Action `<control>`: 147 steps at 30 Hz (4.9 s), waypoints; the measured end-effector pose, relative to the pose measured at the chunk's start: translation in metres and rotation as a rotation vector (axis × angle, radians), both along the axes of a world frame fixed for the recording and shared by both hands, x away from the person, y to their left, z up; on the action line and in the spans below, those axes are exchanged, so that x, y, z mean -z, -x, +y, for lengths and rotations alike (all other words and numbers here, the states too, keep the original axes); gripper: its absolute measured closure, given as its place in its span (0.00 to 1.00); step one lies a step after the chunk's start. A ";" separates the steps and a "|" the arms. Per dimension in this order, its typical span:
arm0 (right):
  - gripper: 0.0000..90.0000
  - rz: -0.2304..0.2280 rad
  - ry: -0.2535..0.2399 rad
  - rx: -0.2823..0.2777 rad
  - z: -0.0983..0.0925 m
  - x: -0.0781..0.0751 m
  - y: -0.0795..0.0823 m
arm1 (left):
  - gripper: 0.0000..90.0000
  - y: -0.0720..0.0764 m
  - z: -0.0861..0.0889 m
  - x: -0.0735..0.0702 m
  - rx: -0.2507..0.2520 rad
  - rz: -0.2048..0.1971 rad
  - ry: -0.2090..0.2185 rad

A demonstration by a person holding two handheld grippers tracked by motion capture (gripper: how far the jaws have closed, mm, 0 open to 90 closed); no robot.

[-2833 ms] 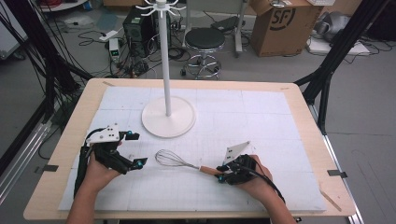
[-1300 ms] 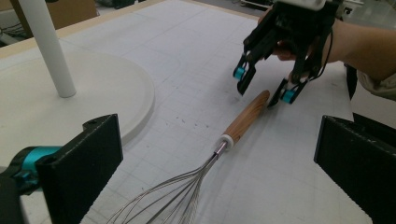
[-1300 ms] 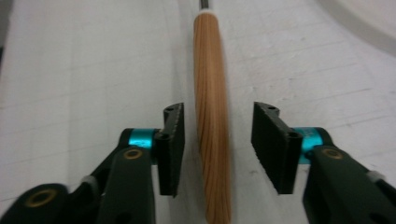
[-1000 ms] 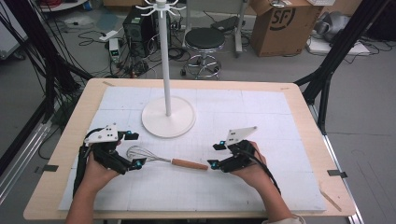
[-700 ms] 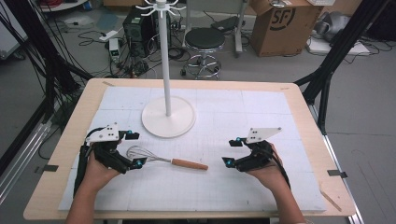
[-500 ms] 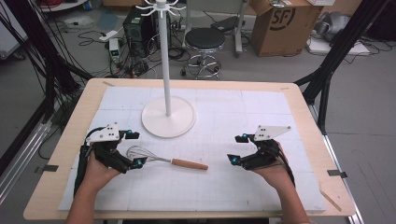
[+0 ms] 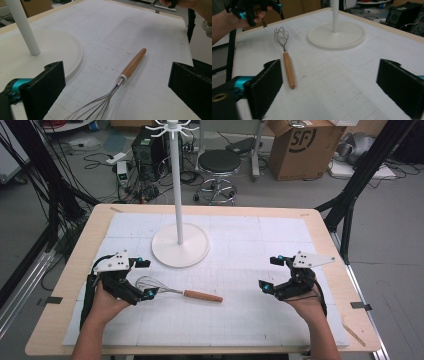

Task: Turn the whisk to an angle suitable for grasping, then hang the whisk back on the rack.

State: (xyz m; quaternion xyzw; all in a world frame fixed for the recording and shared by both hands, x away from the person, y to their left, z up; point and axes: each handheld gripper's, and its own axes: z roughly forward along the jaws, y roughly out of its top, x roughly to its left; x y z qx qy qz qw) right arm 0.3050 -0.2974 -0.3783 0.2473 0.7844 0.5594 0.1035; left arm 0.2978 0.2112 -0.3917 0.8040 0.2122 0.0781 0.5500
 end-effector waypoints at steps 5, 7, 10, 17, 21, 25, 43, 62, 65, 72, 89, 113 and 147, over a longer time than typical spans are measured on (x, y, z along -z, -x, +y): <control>0.01 0.003 -0.007 0.021 -0.007 0.001 0.000 | 0.02 0.000 -0.001 -0.001 0.006 -0.004 0.001; 0.01 0.001 -0.011 0.037 -0.010 0.002 -0.001 | 0.02 0.001 -0.001 -0.002 0.005 -0.004 -0.001; 0.01 0.010 -0.007 0.059 -0.015 0.004 -0.002 | 0.02 0.001 -0.002 -0.002 0.012 -0.006 0.000; 0.01 0.019 0.016 0.066 -0.013 0.006 -0.004 | 0.02 0.000 -0.008 0.000 0.027 0.004 -0.023; 0.01 0.019 0.035 0.058 -0.010 0.007 -0.003 | 0.02 0.000 -0.012 0.000 0.024 0.005 -0.035; 0.01 0.017 0.048 0.054 -0.009 0.007 -0.004 | 0.02 0.000 -0.020 0.000 0.035 0.014 -0.067; 0.01 0.028 0.072 0.052 -0.006 0.009 -0.008 | 0.02 -0.020 -0.102 -0.004 0.173 0.058 -0.421; 0.01 0.035 0.090 0.036 0.000 0.011 -0.008 | 0.44 -0.030 -0.131 0.020 0.287 0.117 -0.637; 0.01 0.042 0.099 0.034 0.001 0.011 -0.008 | 0.51 -0.030 -0.137 0.021 0.302 0.108 -0.676; 0.01 0.040 0.105 0.030 0.002 0.012 -0.008 | 0.56 -0.034 -0.143 0.028 0.311 0.127 -0.722; 0.01 0.047 0.107 0.030 0.003 0.012 -0.008 | 0.72 -0.038 -0.147 0.027 0.309 0.140 -0.758; 0.01 0.044 0.105 0.034 0.003 0.012 -0.007 | 0.82 -0.033 -0.118 -0.018 0.218 0.120 -0.549; 0.01 0.033 0.099 0.021 0.004 0.009 -0.006 | 0.82 -0.053 -0.054 -0.123 0.068 0.035 -0.069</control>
